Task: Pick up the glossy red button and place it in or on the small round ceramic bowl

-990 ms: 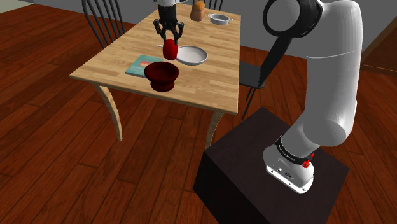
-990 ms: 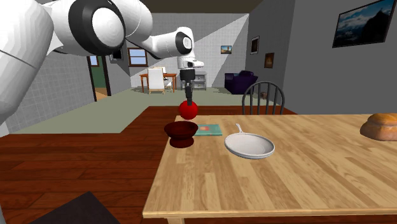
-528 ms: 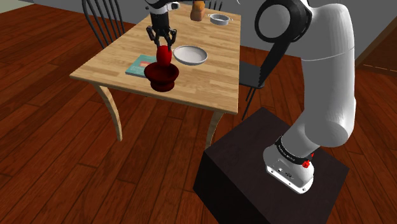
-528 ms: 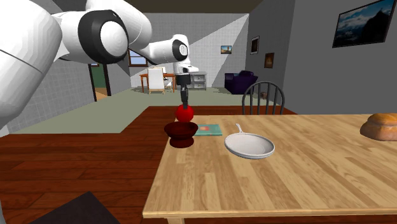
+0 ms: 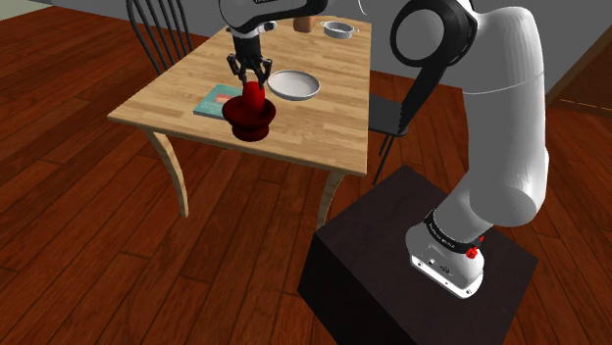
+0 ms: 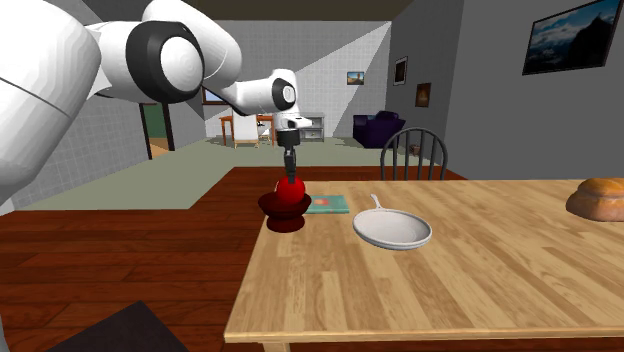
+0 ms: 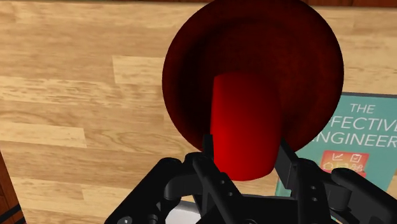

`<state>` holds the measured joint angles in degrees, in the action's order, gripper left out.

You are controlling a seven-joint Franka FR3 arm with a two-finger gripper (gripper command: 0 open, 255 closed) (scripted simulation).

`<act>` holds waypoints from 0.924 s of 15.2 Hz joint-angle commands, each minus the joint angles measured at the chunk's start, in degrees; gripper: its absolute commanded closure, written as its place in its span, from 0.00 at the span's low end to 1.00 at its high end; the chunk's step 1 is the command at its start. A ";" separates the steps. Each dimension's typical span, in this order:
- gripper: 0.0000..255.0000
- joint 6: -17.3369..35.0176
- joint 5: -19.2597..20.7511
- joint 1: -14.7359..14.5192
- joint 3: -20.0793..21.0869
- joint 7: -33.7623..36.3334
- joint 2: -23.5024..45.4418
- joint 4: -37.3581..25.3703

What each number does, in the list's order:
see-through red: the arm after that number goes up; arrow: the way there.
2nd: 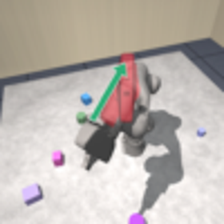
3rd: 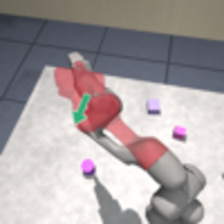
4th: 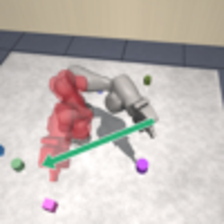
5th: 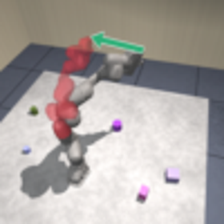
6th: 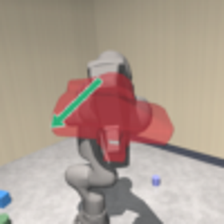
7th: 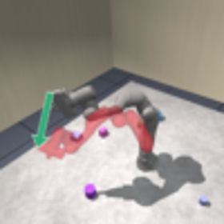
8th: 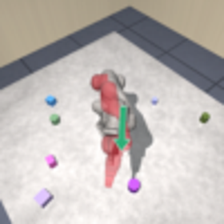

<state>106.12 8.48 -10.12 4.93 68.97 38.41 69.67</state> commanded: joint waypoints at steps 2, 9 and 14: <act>1.00 2.08 0.09 0.09 -0.04 0.18 0.21 1.82; 1.00 2.06 0.10 0.09 -0.04 0.18 0.24 1.78; 0.00 2.11 0.10 0.07 -0.03 0.22 0.15 1.91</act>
<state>108.23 8.57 -10.05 4.90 69.19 38.56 71.58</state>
